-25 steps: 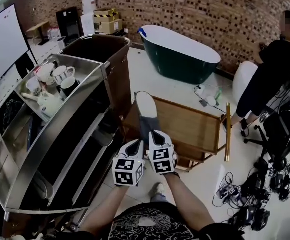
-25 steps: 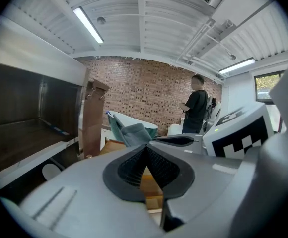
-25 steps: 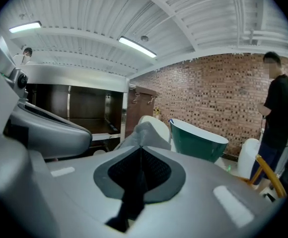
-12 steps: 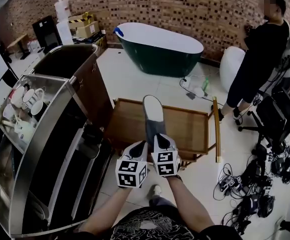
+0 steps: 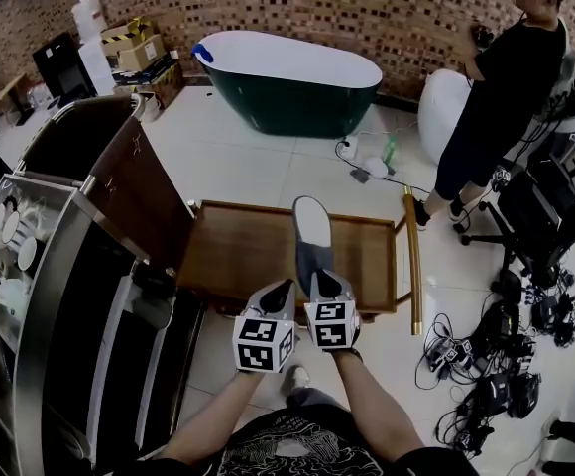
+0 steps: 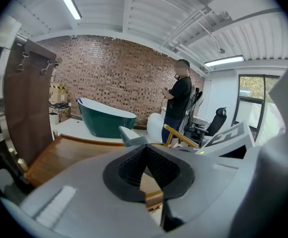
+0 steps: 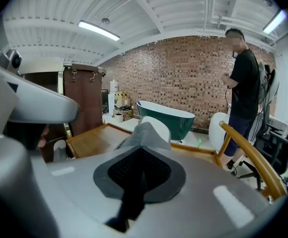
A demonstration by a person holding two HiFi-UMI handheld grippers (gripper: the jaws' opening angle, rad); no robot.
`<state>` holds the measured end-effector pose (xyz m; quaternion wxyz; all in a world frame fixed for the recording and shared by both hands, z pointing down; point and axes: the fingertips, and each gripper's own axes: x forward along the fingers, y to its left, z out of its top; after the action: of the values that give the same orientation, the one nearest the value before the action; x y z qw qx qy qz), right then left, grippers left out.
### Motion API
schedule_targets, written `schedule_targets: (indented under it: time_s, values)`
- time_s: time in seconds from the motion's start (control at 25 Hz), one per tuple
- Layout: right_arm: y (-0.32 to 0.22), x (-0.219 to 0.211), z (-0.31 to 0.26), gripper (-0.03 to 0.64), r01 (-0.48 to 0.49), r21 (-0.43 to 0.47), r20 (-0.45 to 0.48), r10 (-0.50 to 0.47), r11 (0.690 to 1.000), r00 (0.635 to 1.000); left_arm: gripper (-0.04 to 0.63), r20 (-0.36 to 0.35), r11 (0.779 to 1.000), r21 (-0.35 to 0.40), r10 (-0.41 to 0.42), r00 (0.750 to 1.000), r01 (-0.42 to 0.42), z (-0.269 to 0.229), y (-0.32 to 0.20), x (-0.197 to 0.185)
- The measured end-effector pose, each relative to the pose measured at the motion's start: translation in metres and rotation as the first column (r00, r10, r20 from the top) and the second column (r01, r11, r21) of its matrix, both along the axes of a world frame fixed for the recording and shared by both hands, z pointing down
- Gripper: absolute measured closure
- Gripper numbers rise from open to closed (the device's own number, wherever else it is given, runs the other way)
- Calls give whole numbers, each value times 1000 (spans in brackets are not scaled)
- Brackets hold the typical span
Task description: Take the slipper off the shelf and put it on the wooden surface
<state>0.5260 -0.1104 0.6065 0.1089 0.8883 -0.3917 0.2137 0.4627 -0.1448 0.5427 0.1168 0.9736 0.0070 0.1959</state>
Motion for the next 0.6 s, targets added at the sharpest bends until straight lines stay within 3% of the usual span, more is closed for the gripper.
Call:
schedule_targets:
  time_s: [0.28,0.6]
  values:
    - [9,30,31,604,-14,-52,40,16,999,999,591,28,1000,-23,-13,1000,14,15,-3,29]
    - [-2,32,63,598,32,-100,85,-23,994,996,591,38,997,-34,-72,997,73,25,-25,36]
